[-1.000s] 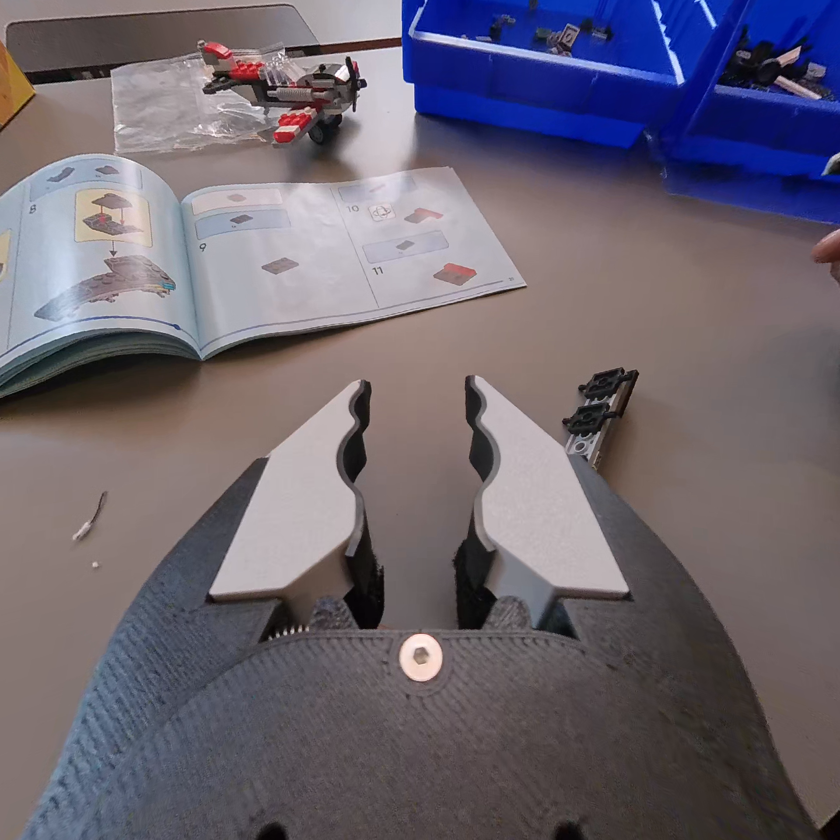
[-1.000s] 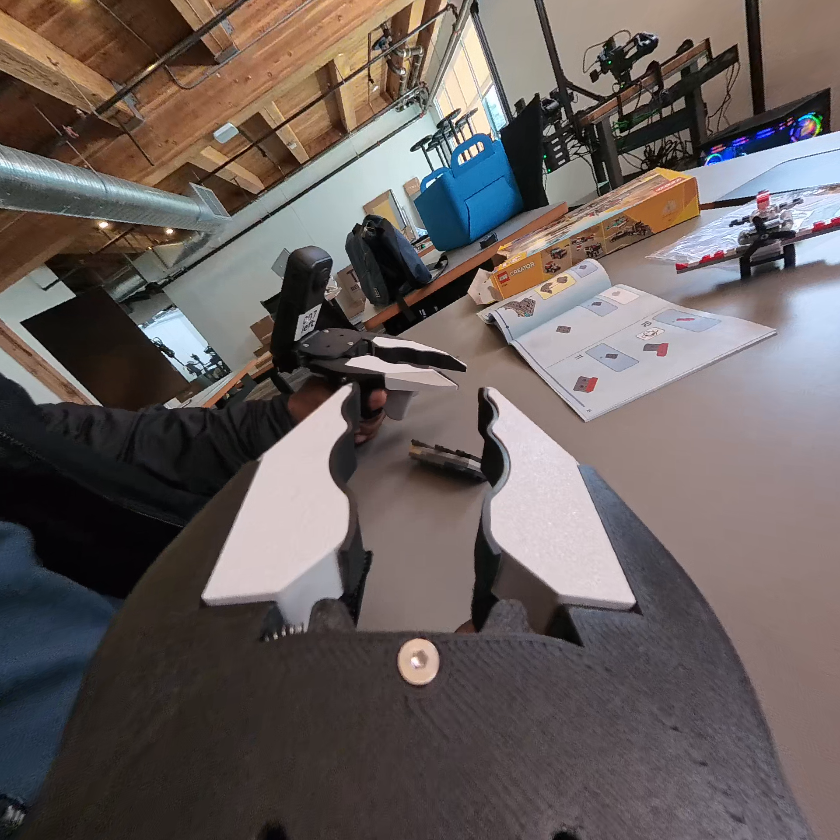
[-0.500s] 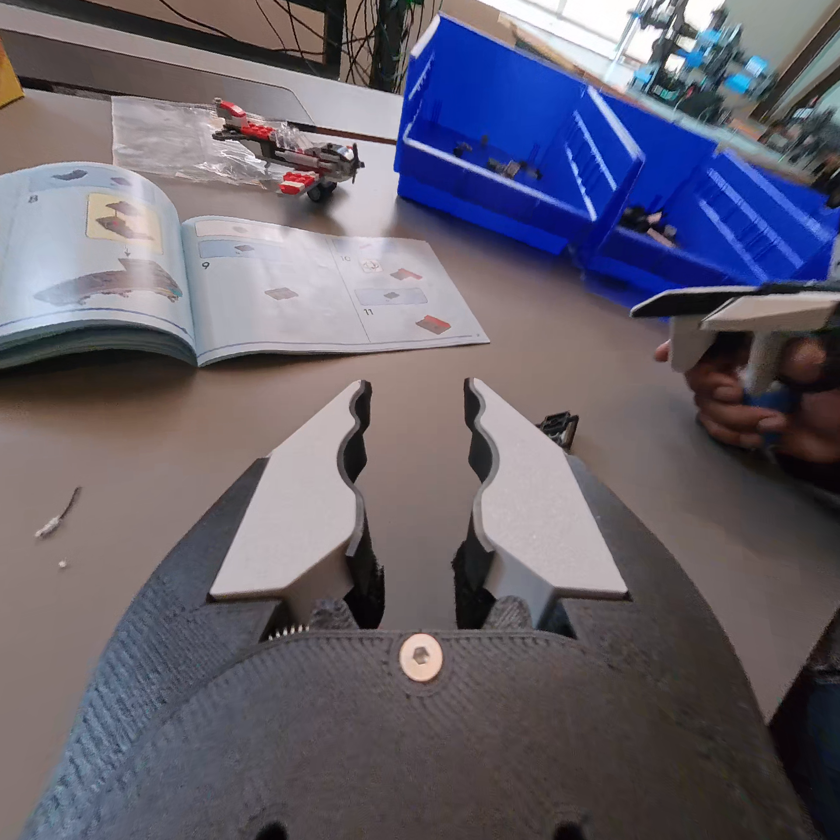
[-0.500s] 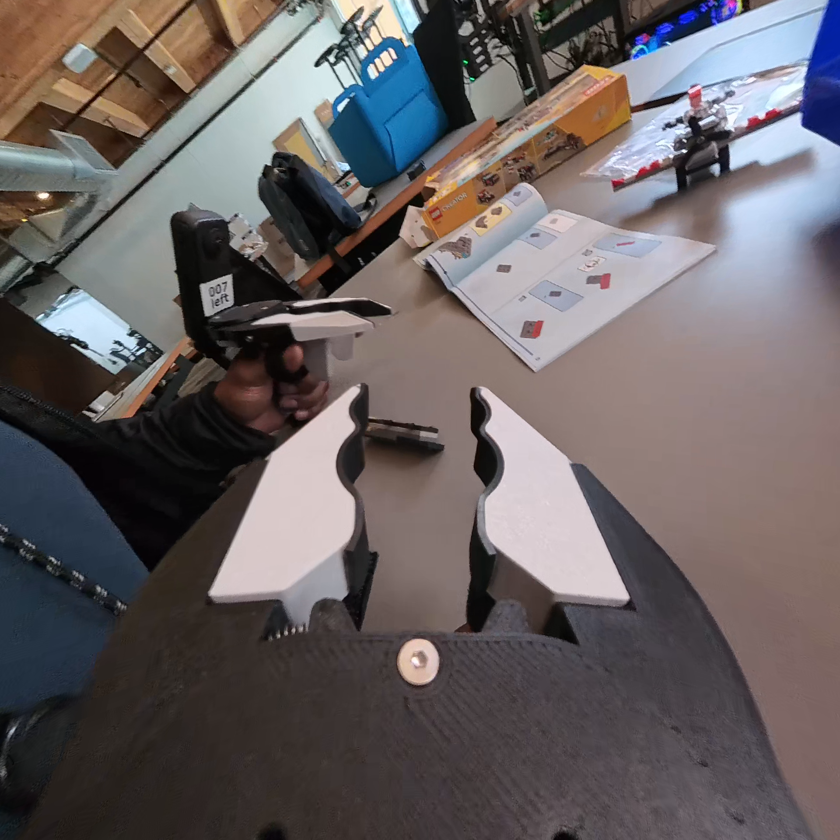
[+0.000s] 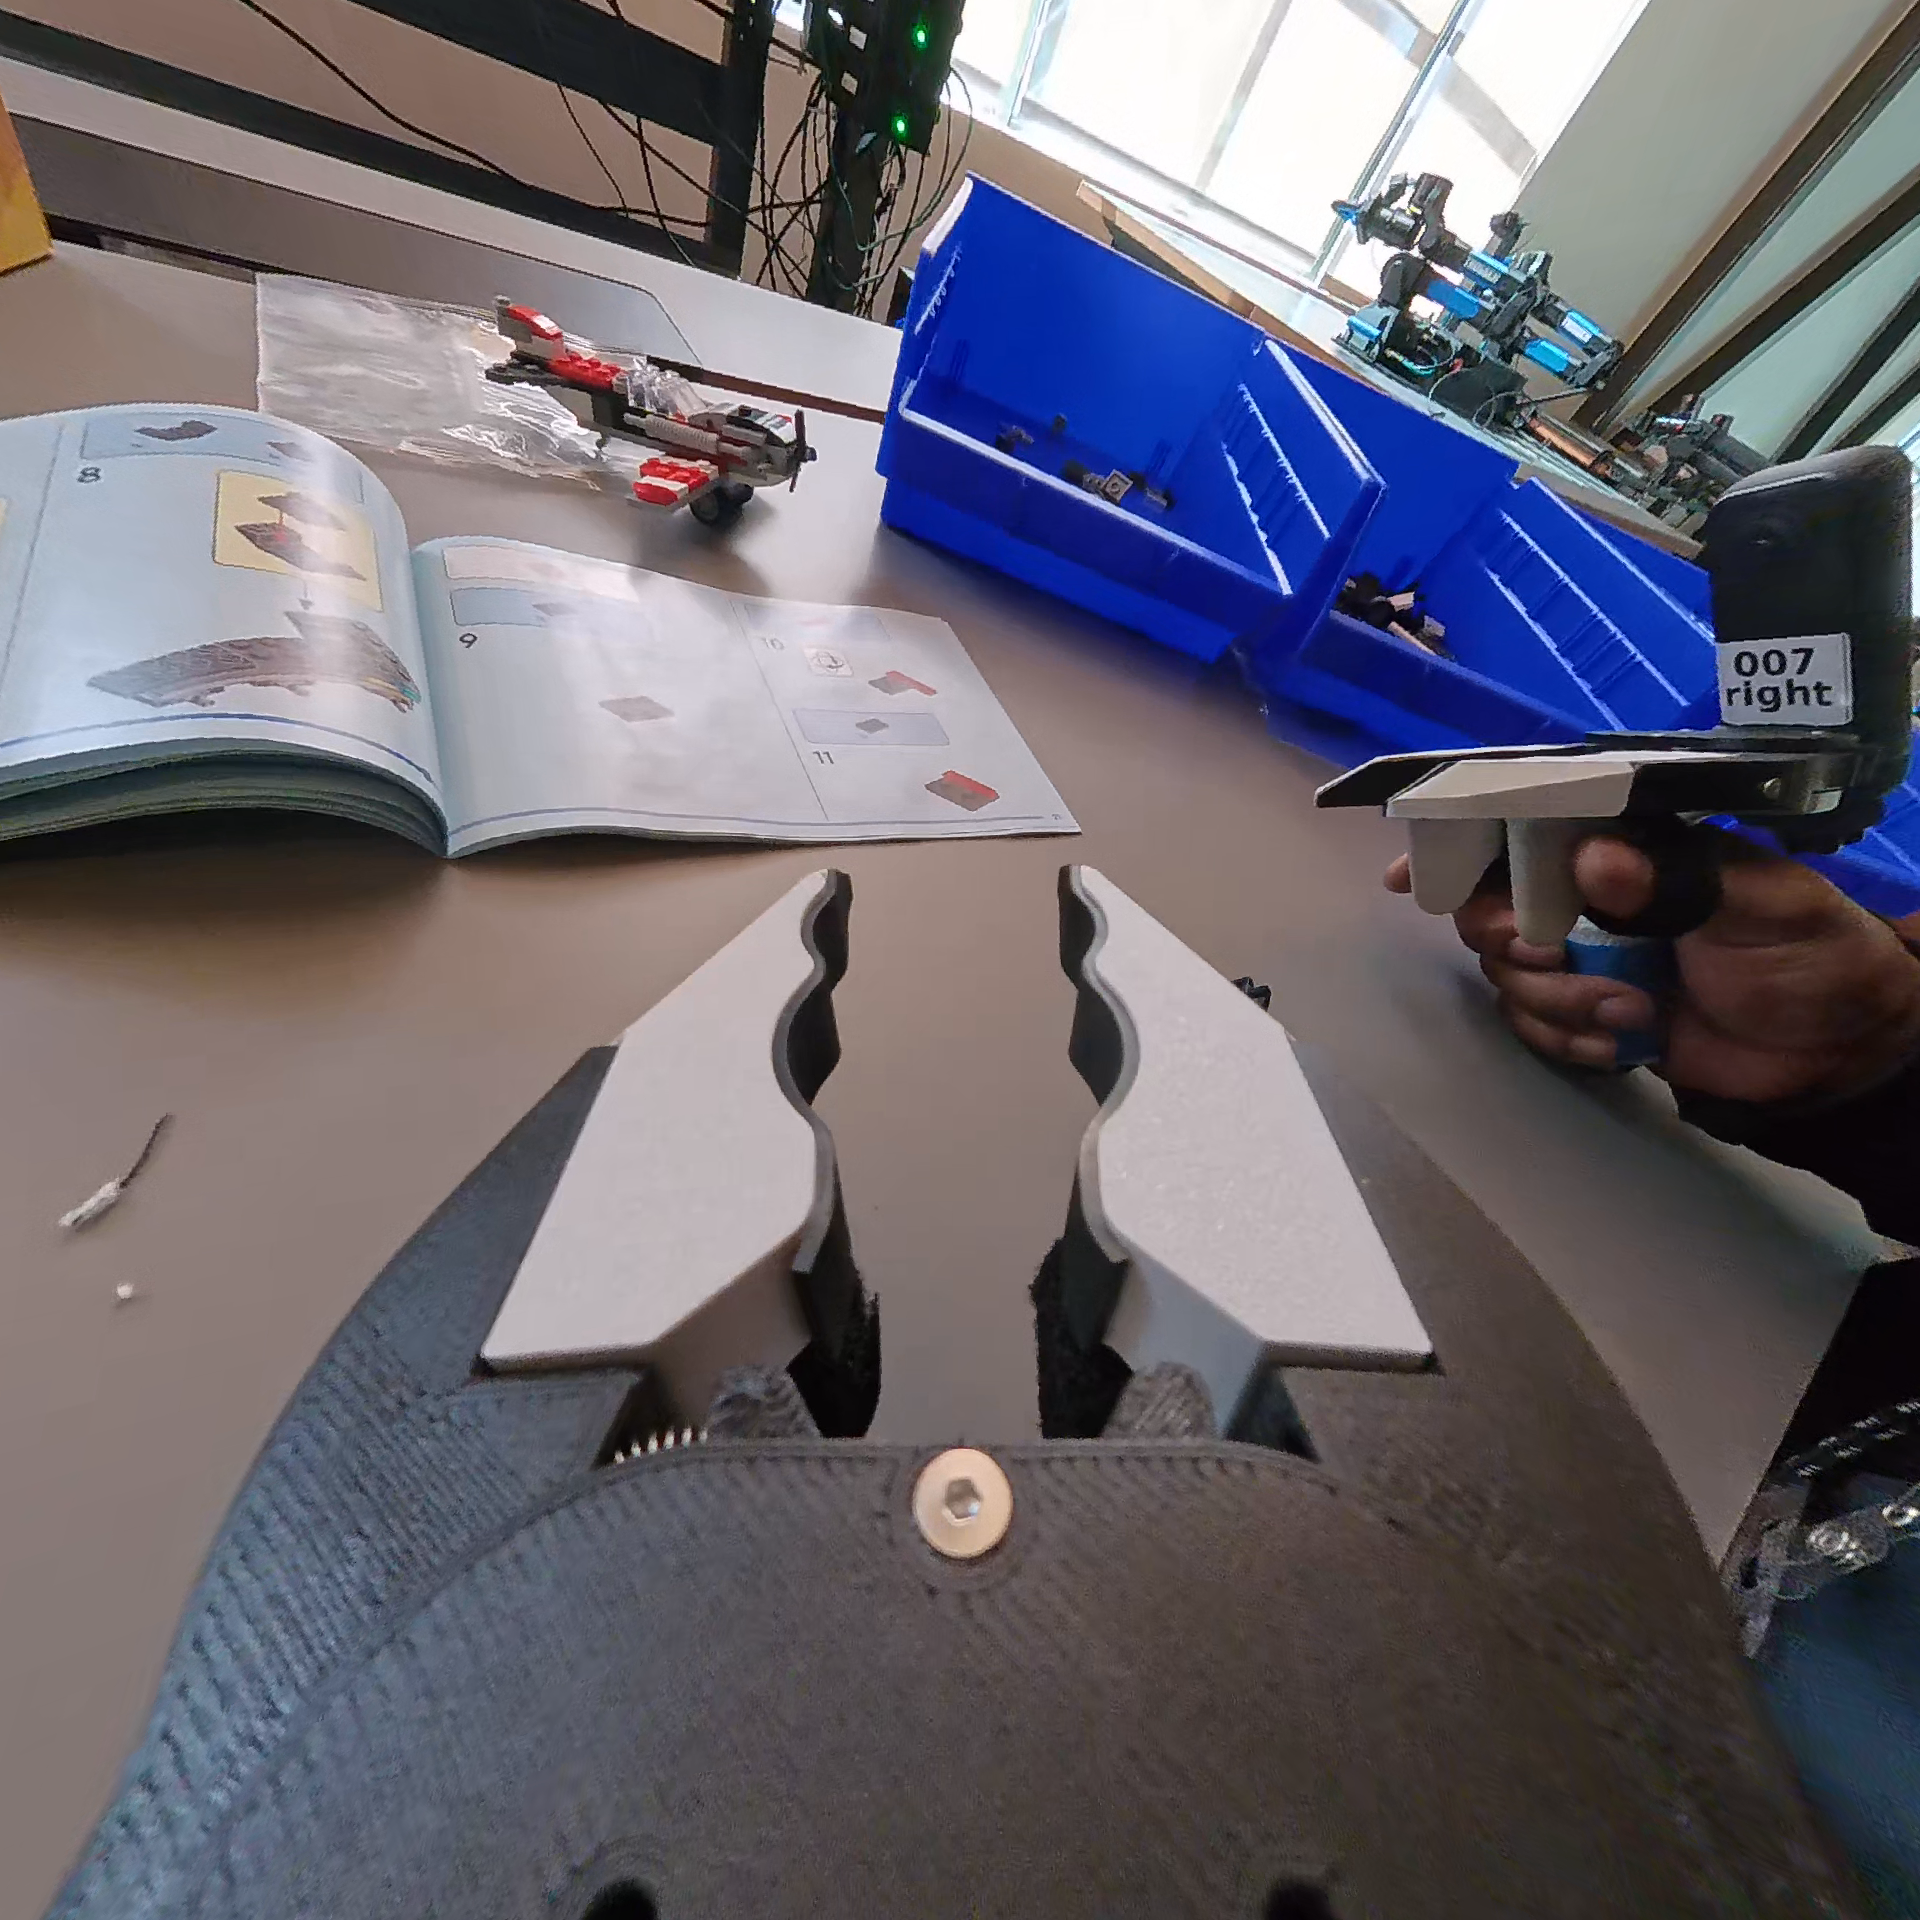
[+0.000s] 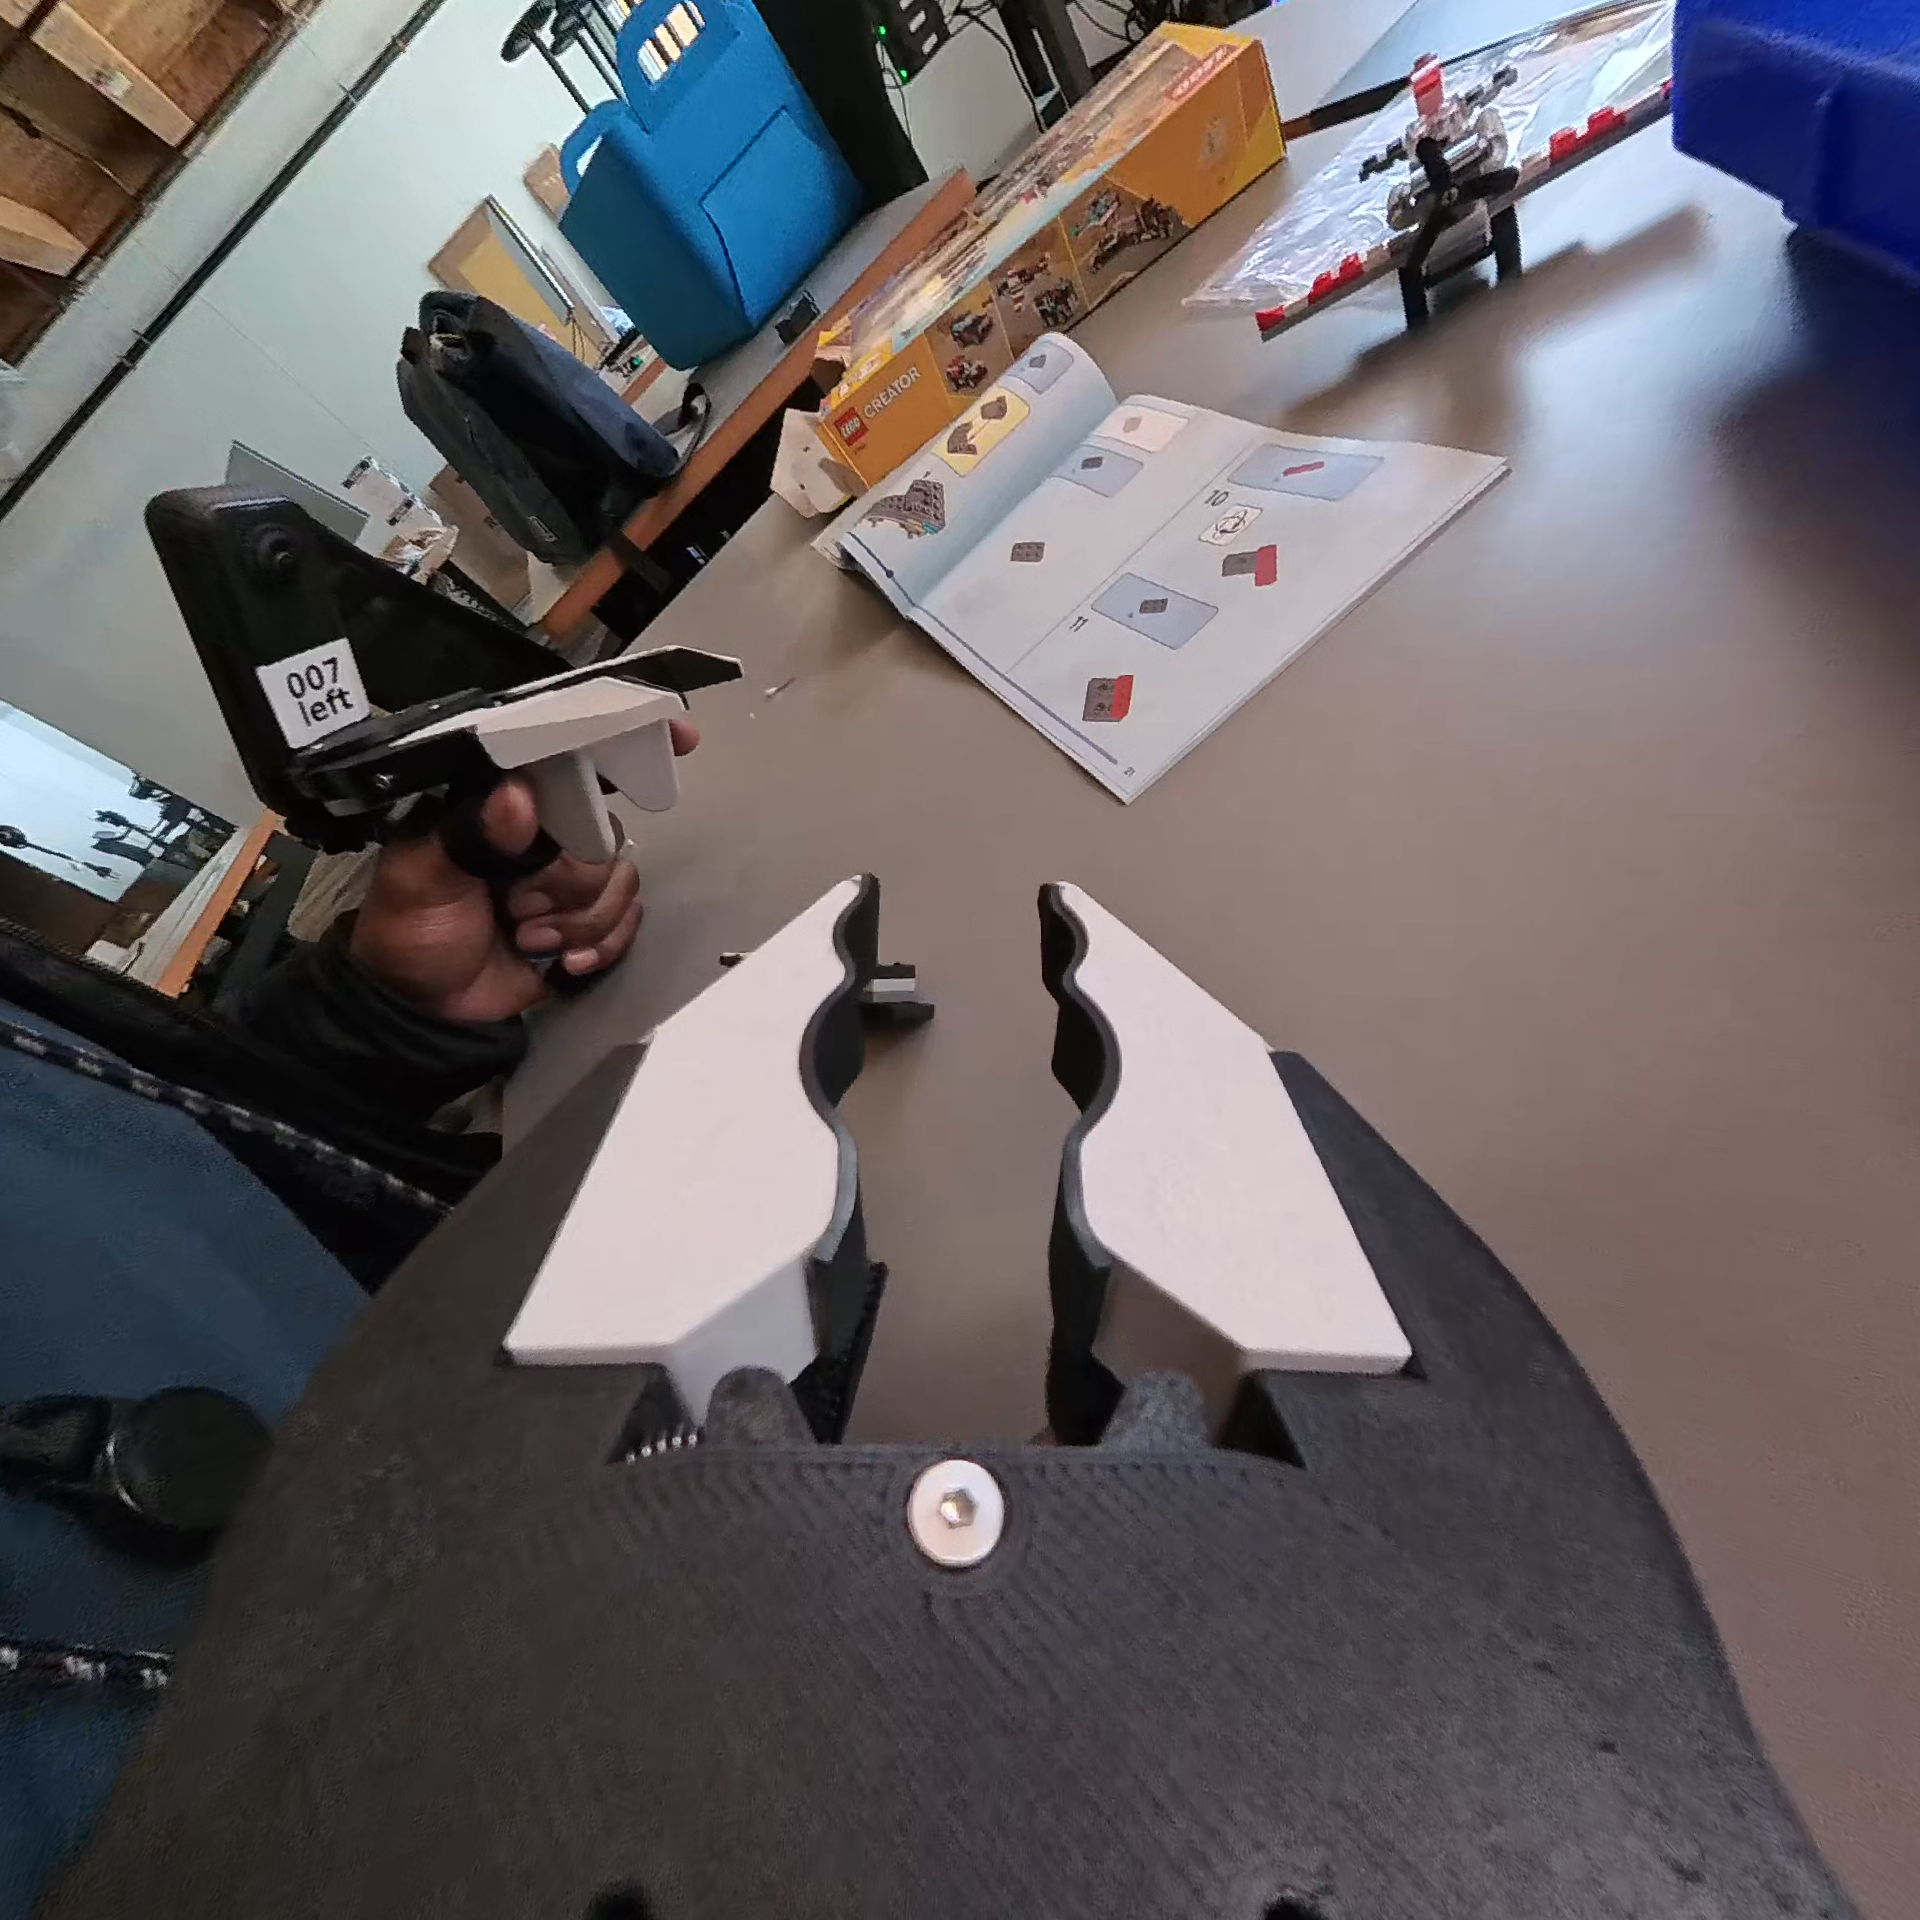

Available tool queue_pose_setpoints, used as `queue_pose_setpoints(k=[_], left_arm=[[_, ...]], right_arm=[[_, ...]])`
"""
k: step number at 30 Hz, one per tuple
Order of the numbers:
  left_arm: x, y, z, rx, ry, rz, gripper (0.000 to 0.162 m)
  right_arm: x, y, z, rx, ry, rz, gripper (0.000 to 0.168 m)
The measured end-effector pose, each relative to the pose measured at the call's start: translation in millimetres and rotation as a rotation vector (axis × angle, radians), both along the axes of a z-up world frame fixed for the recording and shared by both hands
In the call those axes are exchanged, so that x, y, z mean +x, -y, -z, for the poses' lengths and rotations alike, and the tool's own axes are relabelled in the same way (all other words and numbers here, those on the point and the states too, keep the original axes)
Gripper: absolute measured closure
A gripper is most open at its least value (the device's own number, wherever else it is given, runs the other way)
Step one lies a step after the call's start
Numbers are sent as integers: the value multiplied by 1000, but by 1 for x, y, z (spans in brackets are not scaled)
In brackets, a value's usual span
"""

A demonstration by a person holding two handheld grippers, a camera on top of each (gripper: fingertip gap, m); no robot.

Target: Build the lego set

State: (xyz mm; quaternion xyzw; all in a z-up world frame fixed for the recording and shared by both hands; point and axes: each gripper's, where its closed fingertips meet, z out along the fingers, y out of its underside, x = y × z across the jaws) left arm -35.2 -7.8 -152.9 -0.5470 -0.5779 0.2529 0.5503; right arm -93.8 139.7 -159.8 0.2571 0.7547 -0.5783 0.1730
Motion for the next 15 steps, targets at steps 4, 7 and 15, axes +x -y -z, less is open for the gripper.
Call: queue_pose_setpoints(k=[4,7,15], left_arm=[[0,-1,1,-11,7,3,122],[-1,-1,3,-24,14,-1,123],[-3,-2,10,-35,61,-6,123]], right_arm=[[-1,-2,-4,-24,-14,15,138],[-1,-4,-8,-52,-22,22,139],[6,-13,-25,-165,-48,1,139]])
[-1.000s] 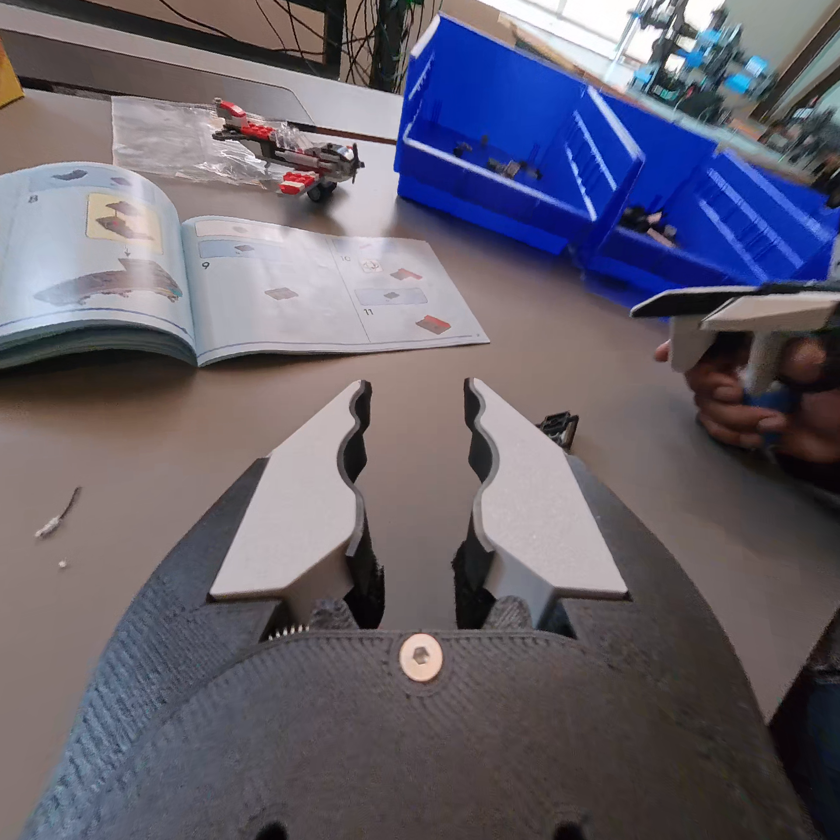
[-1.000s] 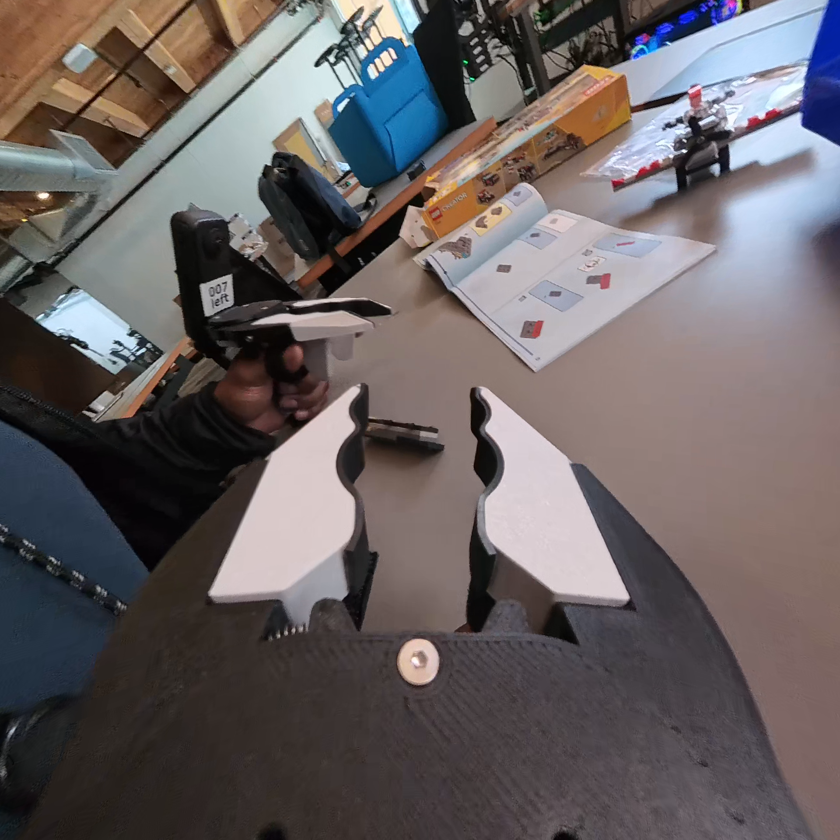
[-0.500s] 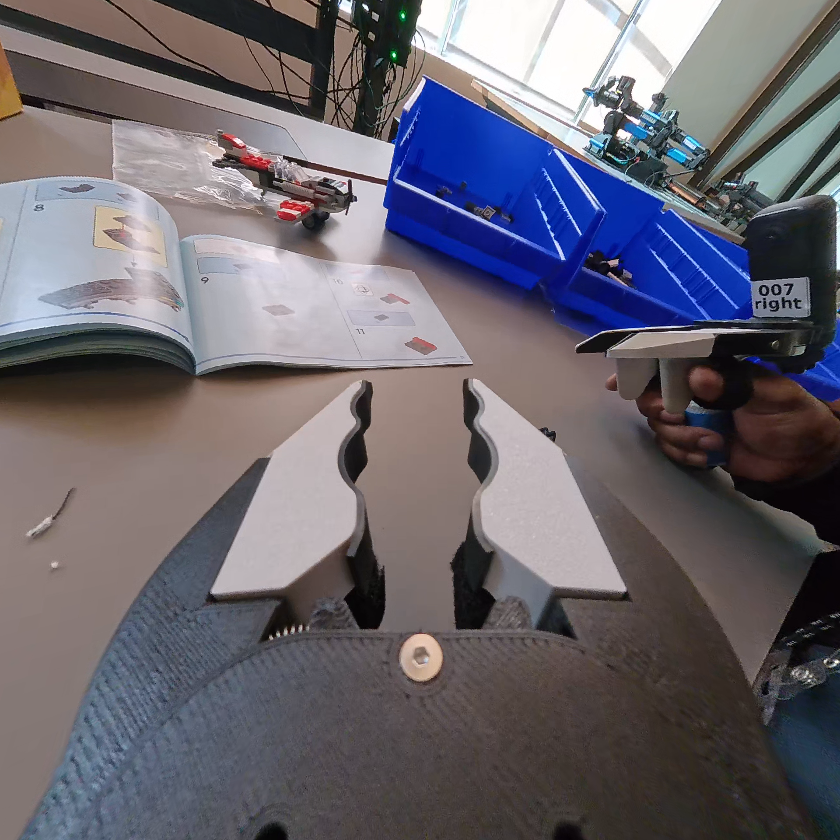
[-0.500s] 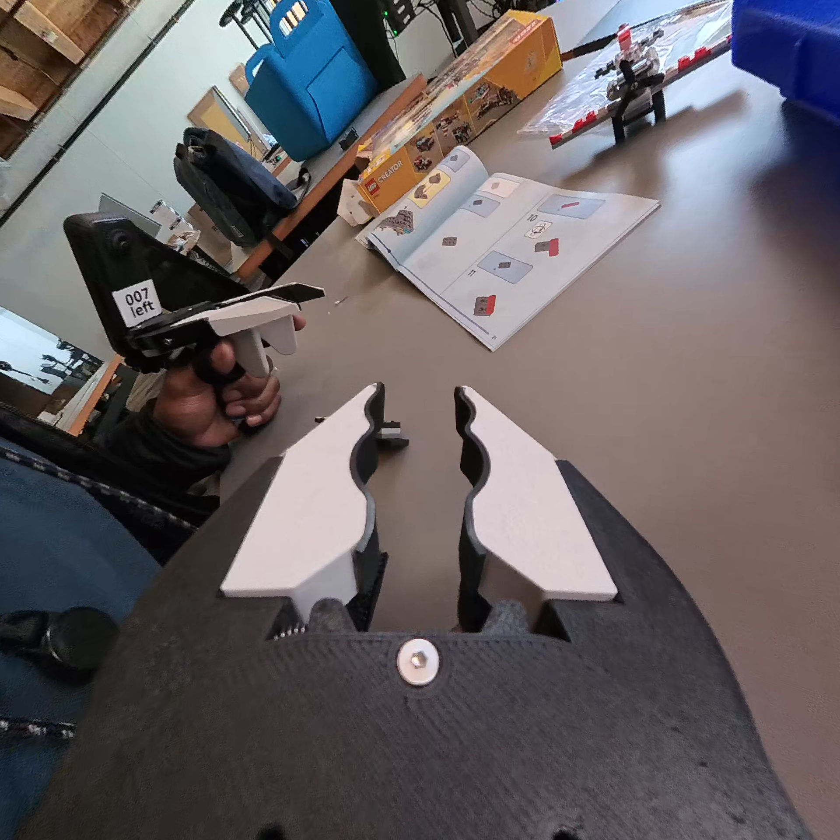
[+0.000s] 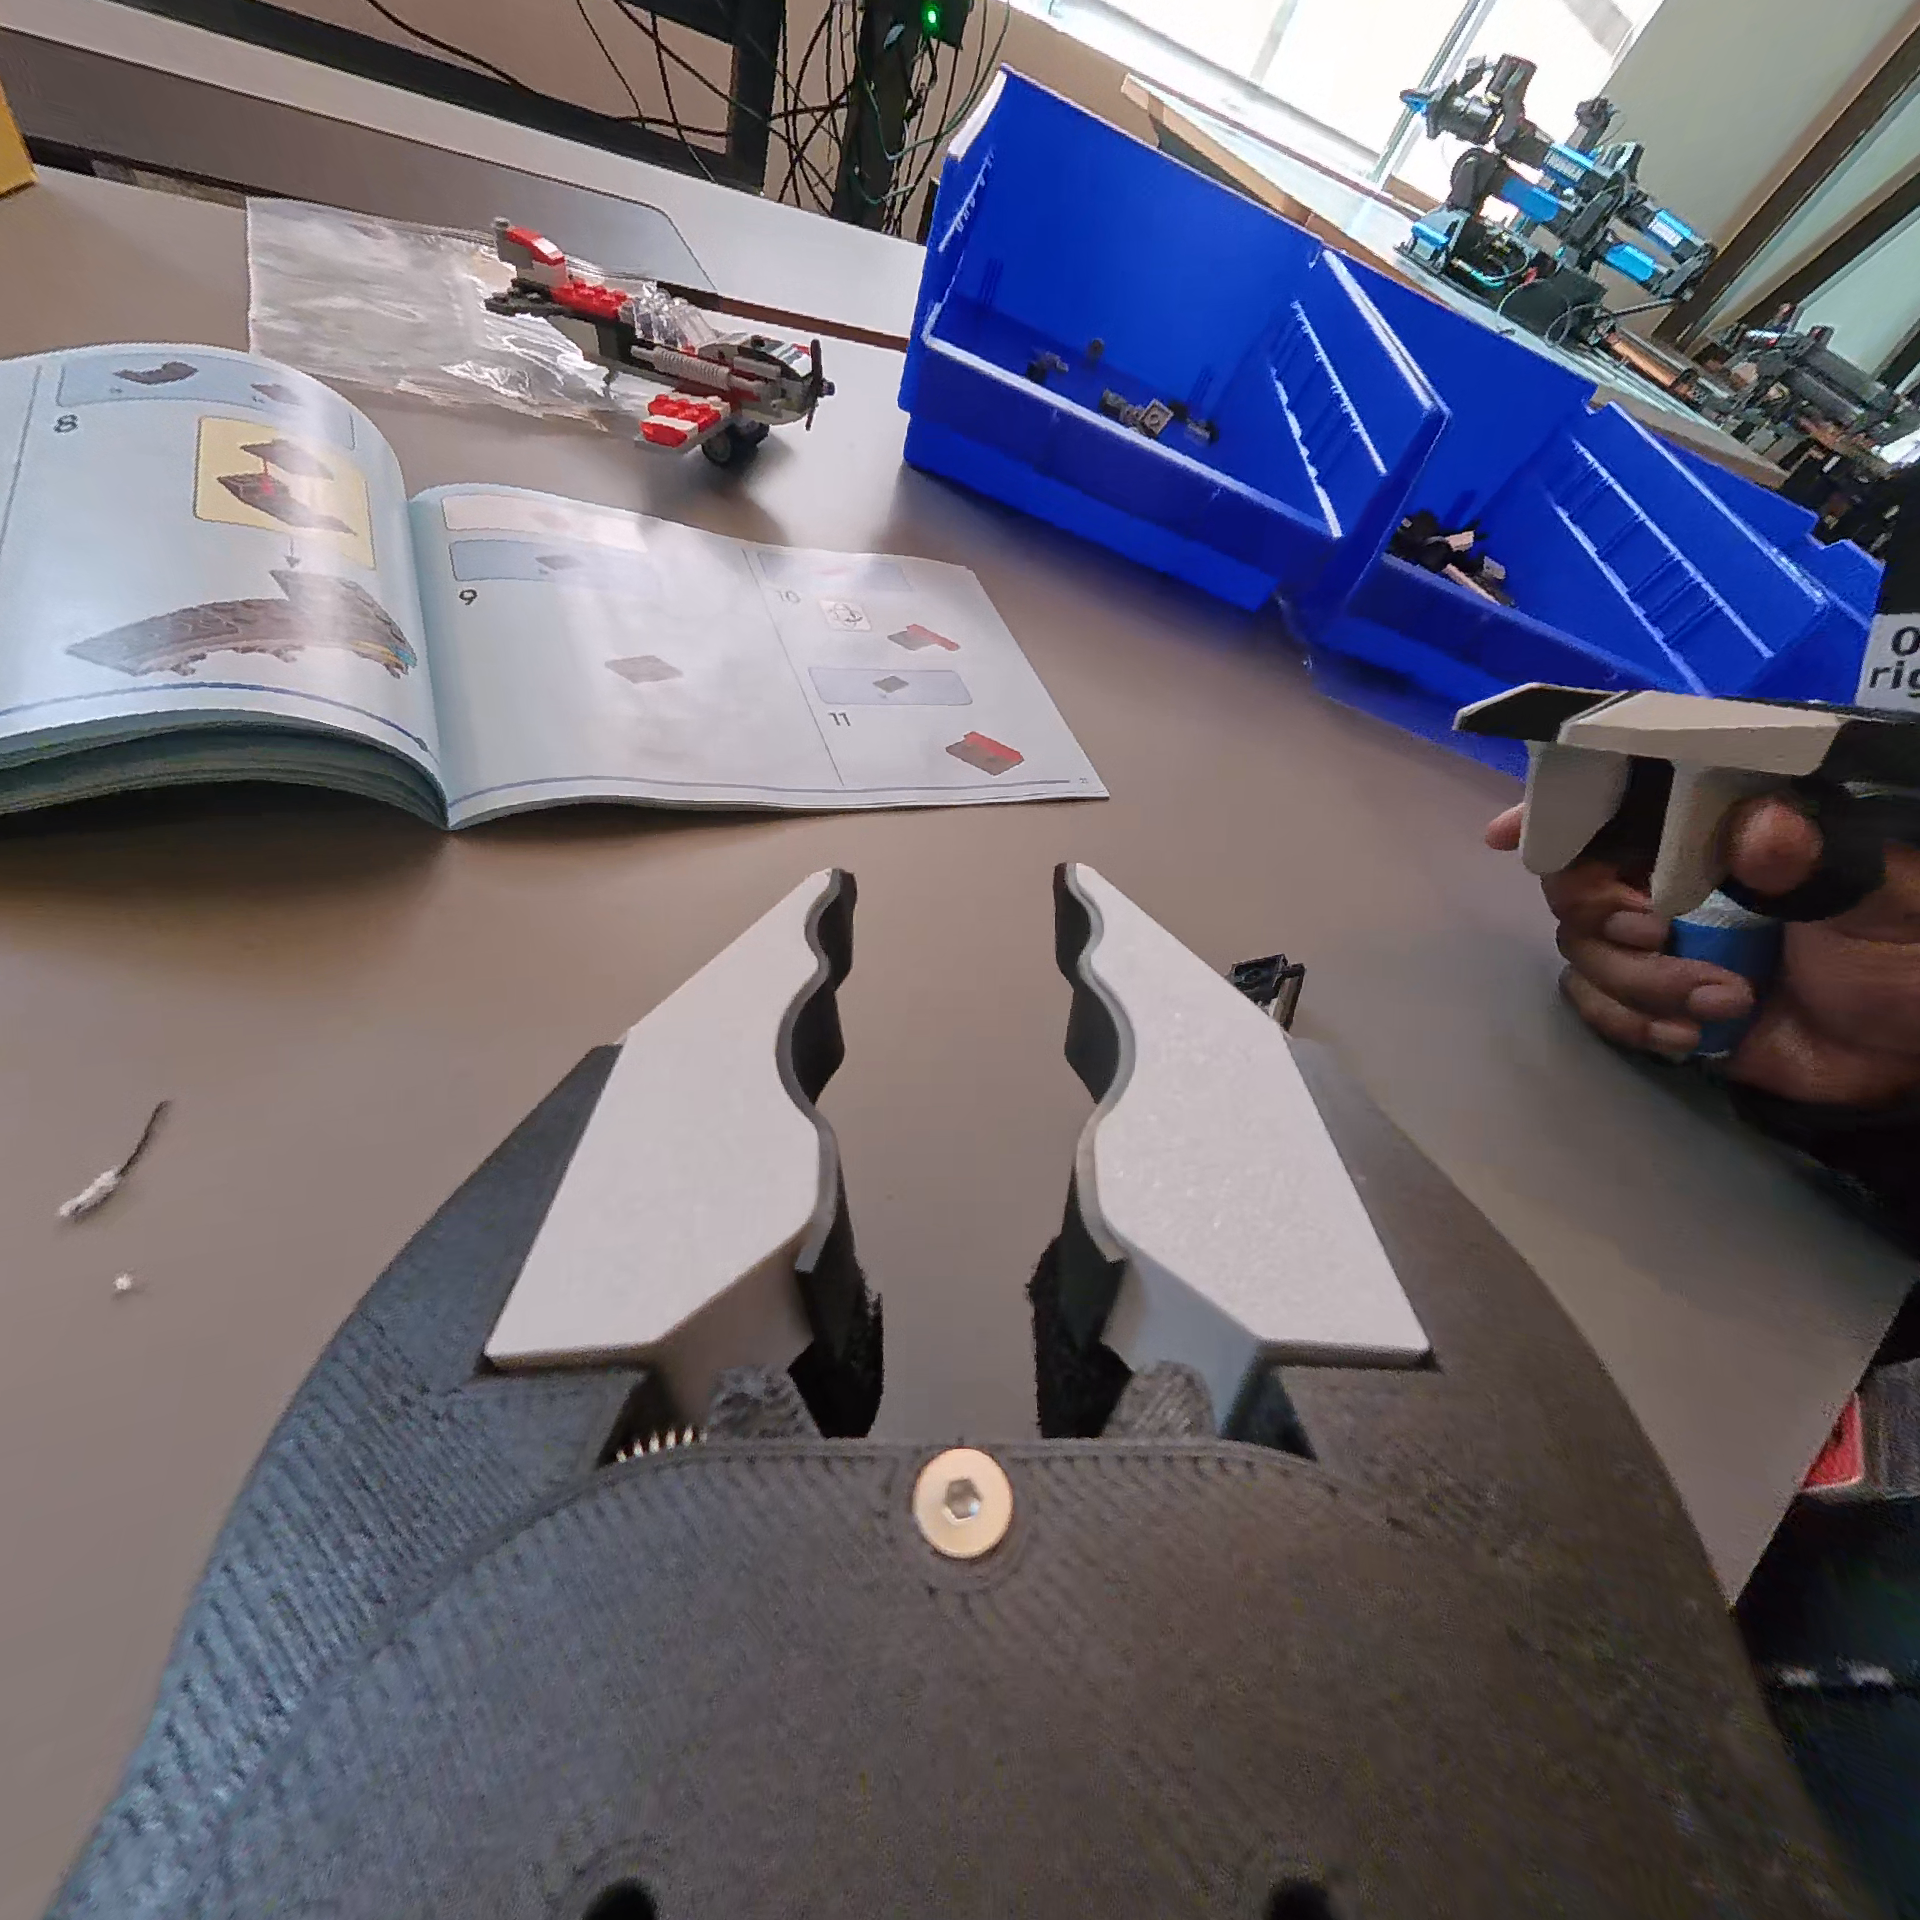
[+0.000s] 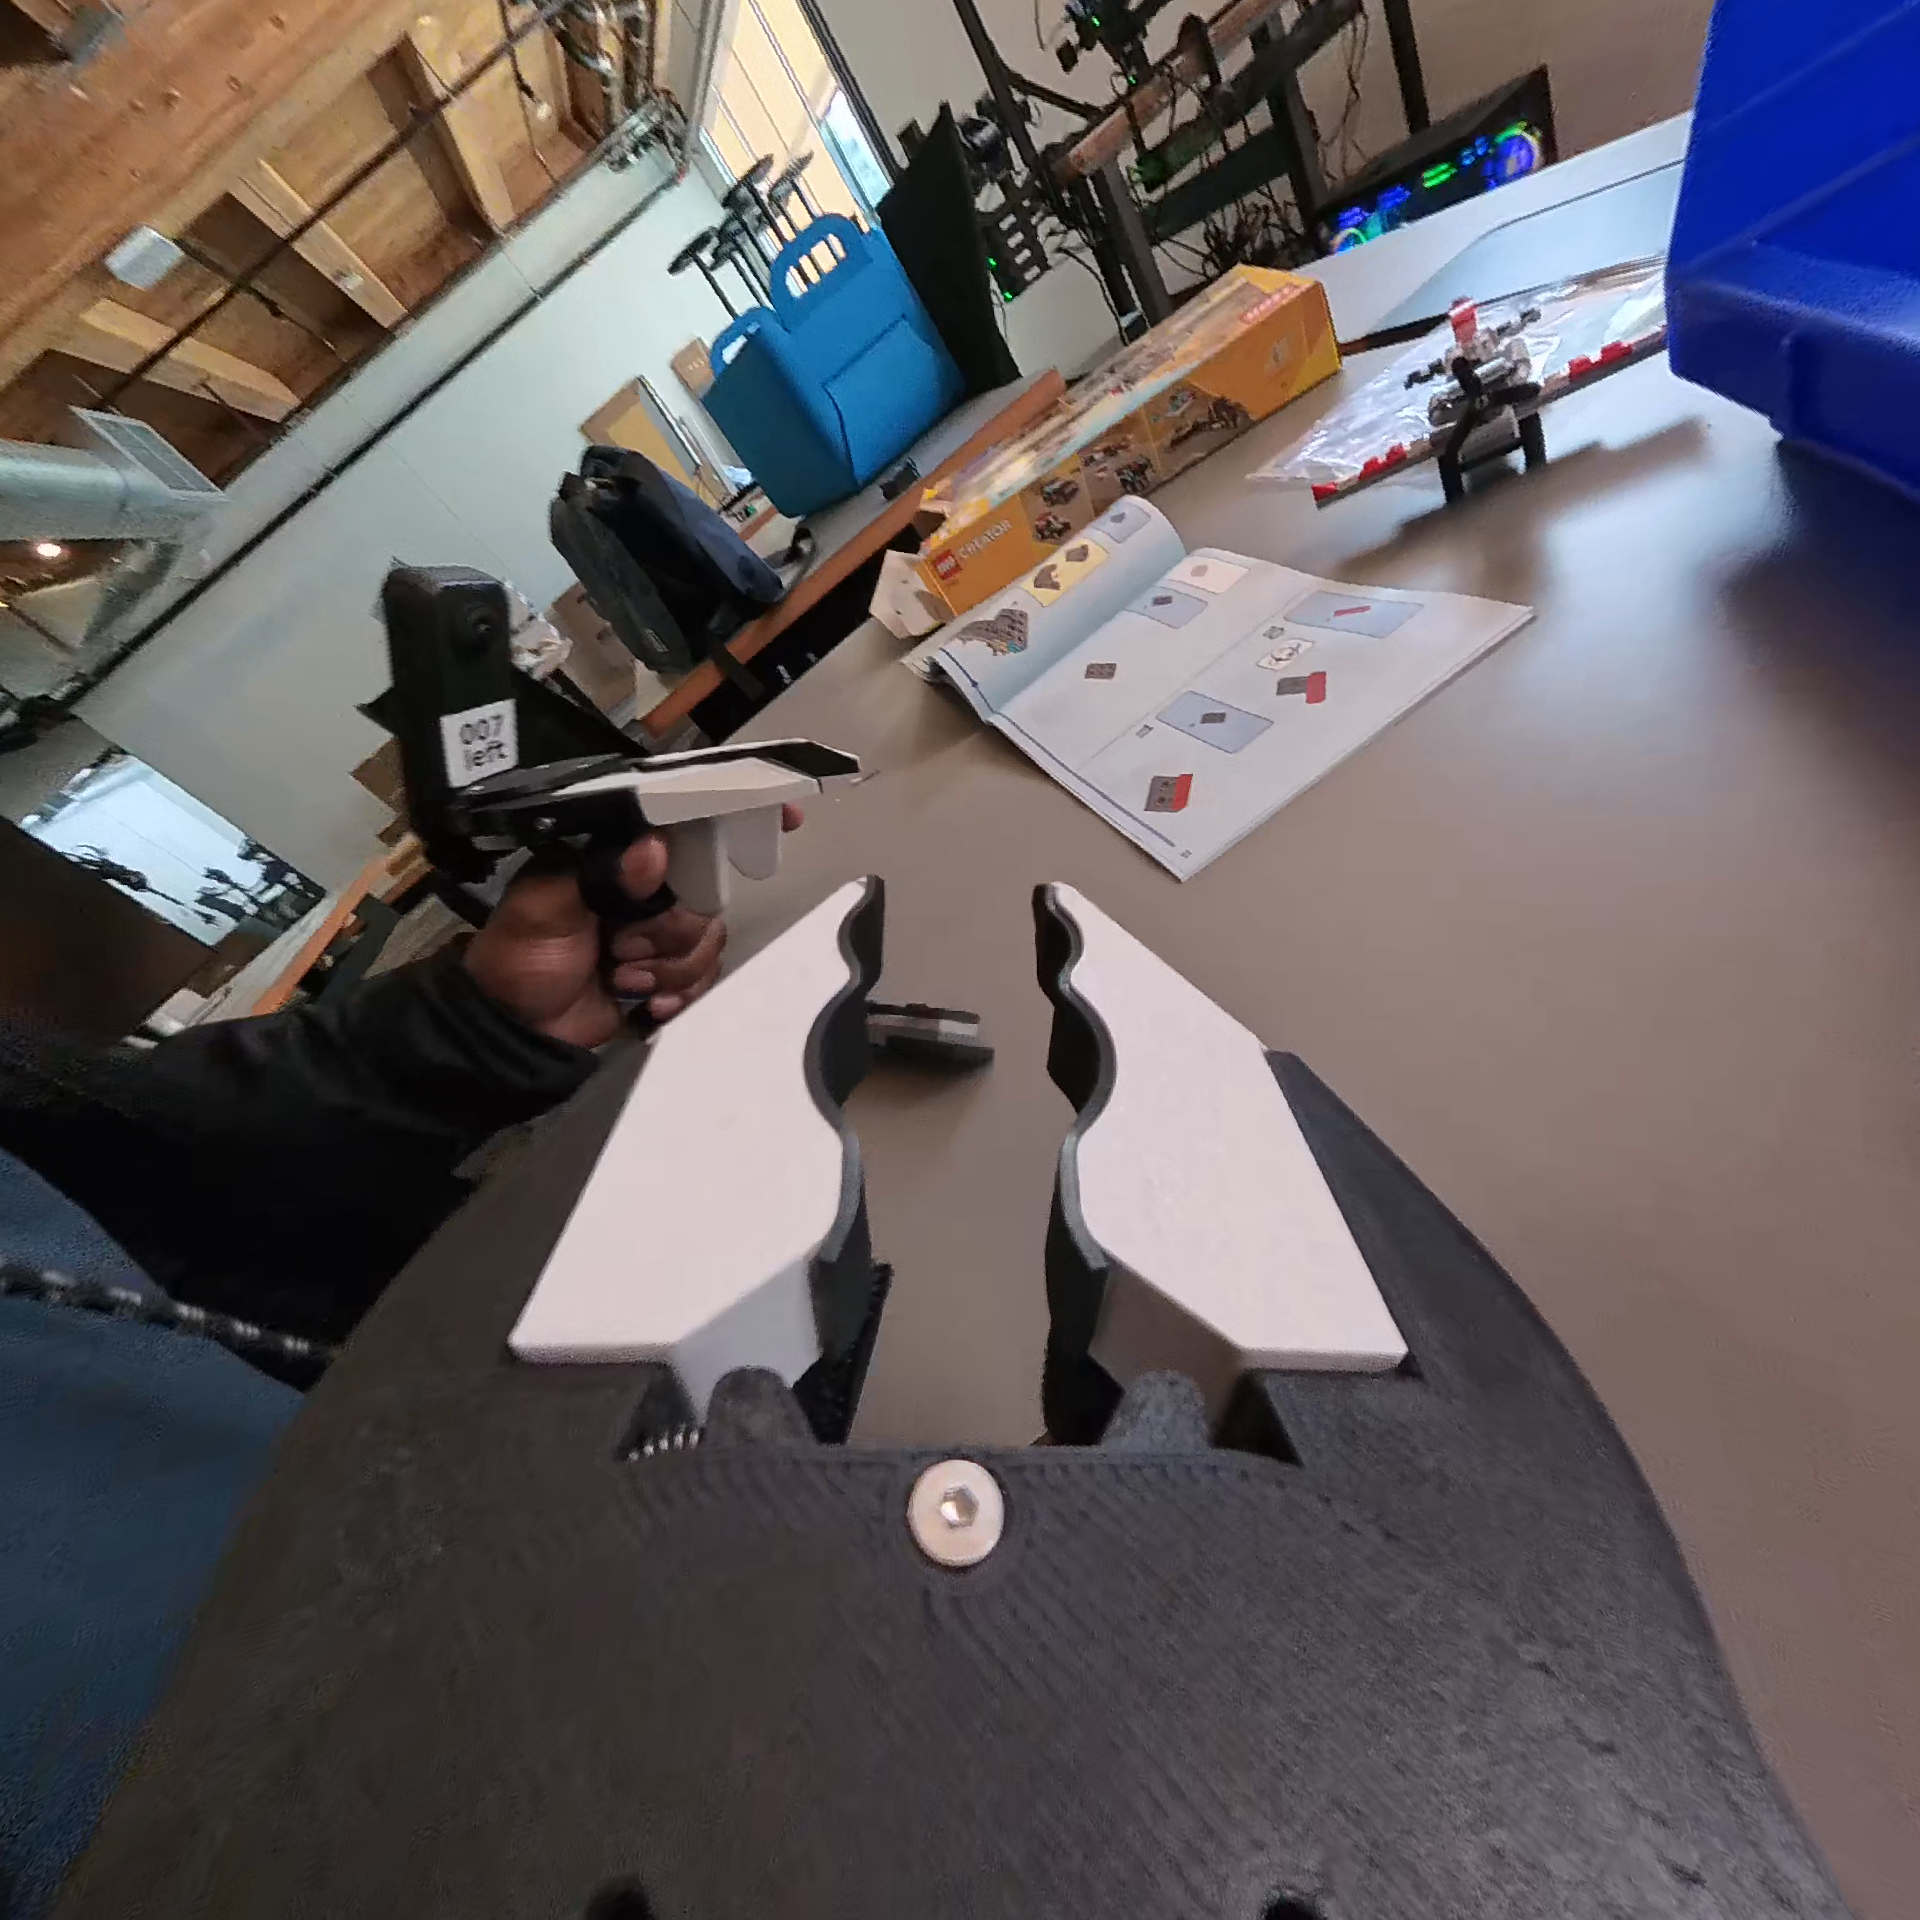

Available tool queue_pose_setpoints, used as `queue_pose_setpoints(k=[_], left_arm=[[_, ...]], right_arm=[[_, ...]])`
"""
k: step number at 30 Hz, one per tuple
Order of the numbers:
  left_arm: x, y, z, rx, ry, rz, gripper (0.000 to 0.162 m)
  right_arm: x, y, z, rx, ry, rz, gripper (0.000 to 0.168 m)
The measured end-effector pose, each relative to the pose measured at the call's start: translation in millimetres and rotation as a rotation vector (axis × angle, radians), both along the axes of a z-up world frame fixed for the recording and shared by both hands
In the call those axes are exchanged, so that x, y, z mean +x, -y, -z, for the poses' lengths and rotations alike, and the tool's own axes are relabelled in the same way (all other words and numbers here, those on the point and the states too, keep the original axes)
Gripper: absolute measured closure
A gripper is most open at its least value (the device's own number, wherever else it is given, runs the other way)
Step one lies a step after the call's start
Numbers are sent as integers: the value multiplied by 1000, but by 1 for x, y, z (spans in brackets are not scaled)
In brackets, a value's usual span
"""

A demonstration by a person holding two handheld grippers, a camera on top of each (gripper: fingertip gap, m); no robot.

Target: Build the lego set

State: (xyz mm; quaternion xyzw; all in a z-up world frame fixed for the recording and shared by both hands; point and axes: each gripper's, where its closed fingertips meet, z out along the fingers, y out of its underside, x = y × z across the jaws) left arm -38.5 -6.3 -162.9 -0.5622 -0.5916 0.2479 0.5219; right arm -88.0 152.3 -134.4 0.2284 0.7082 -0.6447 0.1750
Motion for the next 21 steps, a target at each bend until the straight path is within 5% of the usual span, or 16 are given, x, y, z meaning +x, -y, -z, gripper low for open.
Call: queue_pose_setpoints(k=[15,18,21], left_arm=[[-4,7,5,-81,35,-74,122],[-25,-17,-33,-262,-14,27,123],[-80,-102,-110,-373,-124,325,123]], right_arm=[[32,-46,-17,-135,106,-229,139],[29,-65,-19,-153,146,-270,139],[33,-76,-19,-151,146,-292,139]])
